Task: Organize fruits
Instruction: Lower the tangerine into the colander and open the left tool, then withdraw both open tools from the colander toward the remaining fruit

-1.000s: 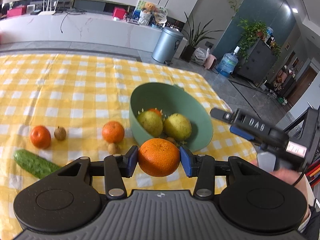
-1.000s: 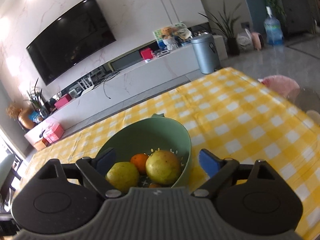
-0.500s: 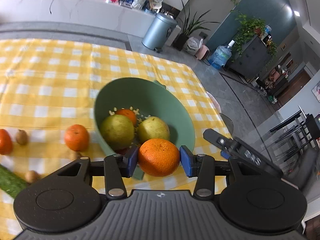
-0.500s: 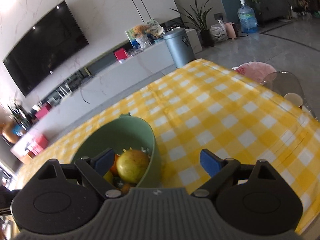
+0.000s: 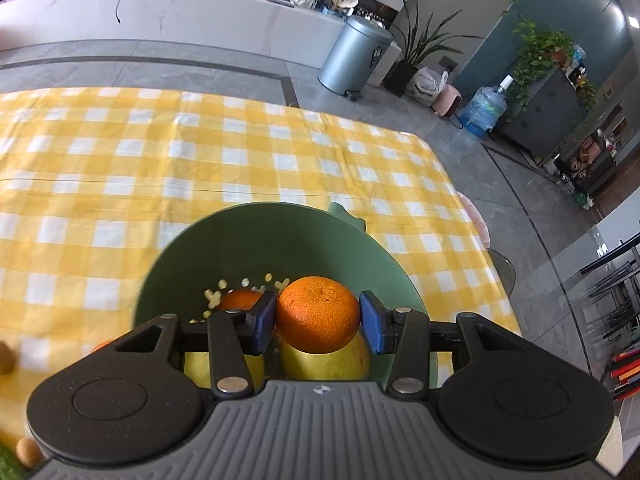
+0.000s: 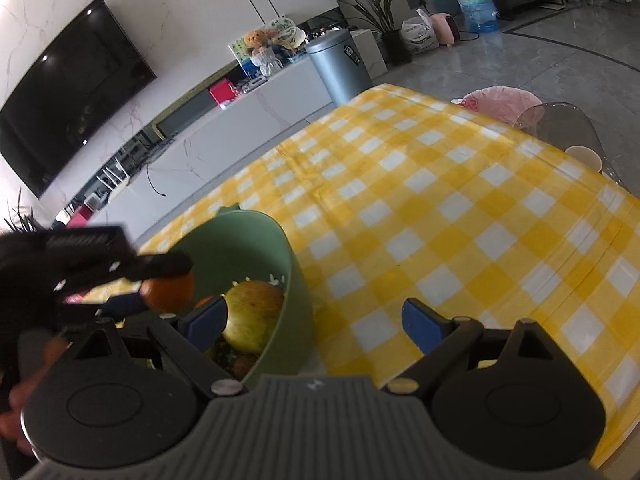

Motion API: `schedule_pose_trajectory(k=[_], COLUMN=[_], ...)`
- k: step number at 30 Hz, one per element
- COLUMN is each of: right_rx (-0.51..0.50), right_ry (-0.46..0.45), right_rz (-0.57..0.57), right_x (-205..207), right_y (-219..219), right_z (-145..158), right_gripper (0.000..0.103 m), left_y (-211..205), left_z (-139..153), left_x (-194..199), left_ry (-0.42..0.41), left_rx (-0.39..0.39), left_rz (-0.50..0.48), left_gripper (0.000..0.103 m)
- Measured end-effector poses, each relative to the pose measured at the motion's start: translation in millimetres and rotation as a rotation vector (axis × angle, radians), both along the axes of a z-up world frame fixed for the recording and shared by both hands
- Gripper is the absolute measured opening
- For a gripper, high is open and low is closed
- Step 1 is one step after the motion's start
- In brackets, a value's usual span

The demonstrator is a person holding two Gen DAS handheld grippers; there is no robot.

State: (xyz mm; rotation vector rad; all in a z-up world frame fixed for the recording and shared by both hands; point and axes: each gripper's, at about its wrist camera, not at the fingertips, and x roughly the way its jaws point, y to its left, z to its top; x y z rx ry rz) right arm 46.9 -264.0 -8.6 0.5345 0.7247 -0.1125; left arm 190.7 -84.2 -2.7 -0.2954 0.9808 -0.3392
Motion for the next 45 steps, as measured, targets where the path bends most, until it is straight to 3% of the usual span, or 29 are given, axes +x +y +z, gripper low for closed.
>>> schedule_pose_trajectory(k=[5, 8, 12, 17, 24, 34, 42, 45], right_rx=[-0.031, -0.045, -0.035, -0.021, -0.032, -0.074, -0.103, -0.114], right_ry=[0.002, 0.016, 0.031, 0.034, 0.025, -0.022, -0.009, -0.013], right_rz=[0.045, 0.07, 0.077, 0.063, 0.071, 0.095, 0.154, 0.18], right_x=[3, 5, 5, 3, 1, -13, -19, -21], right_y=[7, 12, 12, 9, 12, 16, 25, 34], right_z=[-1, -3, -5, -6, -3, 11, 19, 25], right_gripper=[0.091, 0.091, 0.091, 0.091, 0.091, 0.091, 0.091, 0.091], left_y=[-12, -17, -17, -17, -11, 8, 27, 39], left_z=[-9, -12, -6, 6, 22, 41, 57, 64], left_x=[9, 11, 1, -14, -30, -65, -101, -115], left_ry=[0.003, -0.007, -0.128, -0.209, -0.214, -0.139, -0.063, -0.035], left_rx=[0.005, 0.054, 0.11, 0.168, 0.168, 0.172, 0.175, 0.173], left_rz=[-0.044, -0.036, 0.008, -0.01, -0.031, -0.048, -0.071, -0.056], left_gripper=[0.051, 0.052, 0.091, 0.092, 0.092, 0.09, 0.09, 0.086])
